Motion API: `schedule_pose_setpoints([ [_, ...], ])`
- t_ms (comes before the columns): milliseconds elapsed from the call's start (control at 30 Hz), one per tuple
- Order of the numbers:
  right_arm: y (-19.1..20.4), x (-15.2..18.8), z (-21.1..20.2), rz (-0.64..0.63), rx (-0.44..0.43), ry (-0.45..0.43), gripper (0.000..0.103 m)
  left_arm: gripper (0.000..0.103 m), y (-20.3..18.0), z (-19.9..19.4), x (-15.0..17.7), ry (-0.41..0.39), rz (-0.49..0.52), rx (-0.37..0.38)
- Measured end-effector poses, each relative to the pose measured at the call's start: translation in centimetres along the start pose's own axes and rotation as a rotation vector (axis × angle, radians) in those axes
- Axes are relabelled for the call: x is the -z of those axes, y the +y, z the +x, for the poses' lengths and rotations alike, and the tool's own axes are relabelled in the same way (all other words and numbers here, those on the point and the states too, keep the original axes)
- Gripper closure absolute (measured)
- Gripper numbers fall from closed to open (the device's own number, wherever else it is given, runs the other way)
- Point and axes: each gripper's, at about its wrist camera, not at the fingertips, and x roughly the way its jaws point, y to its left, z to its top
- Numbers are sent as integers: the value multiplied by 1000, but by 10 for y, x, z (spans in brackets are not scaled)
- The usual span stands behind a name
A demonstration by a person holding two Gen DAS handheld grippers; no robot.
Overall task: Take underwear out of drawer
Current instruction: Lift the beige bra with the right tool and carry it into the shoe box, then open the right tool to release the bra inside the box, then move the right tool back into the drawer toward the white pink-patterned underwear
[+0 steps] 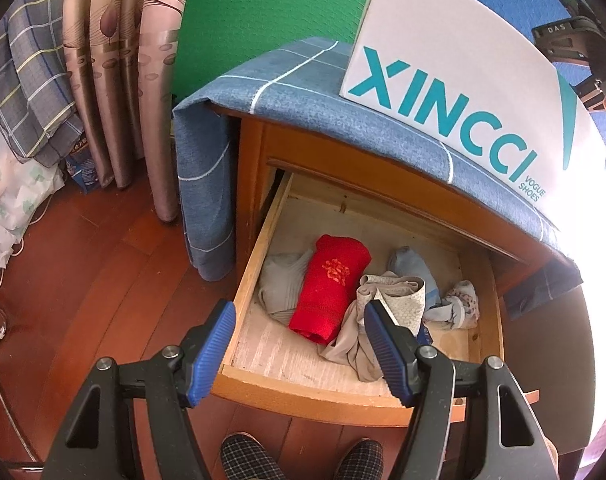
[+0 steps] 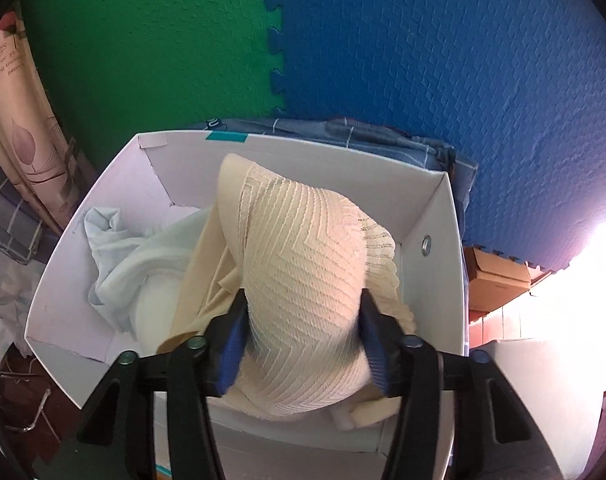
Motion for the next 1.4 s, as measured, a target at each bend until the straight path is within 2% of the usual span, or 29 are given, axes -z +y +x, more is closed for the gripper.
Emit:
schedule_pose_setpoints([
  [233, 0, -1, -3, 6, 13, -21, 38, 34, 1, -1, 0, -1, -3, 5],
  [500, -5, -3, -30, 26, -11, -71, 37, 34, 0, -1, -1, 1, -3, 3],
  [633, -7, -3, -57, 15, -47, -106, 37, 34, -1, 0, -1, 2, -1, -1],
  [767, -8, 12, -86, -31, -118, -135, 37, 34, 0, 0, 0, 2, -4, -2],
  [933, -3, 60, -105, -180, -197, -108, 37, 34, 0, 1, -1, 4, -2, -4],
  [1067, 3, 109, -106, -314, -224, -56, 38, 34, 0, 1, -1, 2, -8, 0],
  [1233, 6, 163, -84, -443, -231, 46, 38, 34, 5, 1, -1, 9, -40, 10],
  [1400, 8, 206, -41, -541, -207, 138, 39, 34, 10, 0, -1, 7, -67, 15],
])
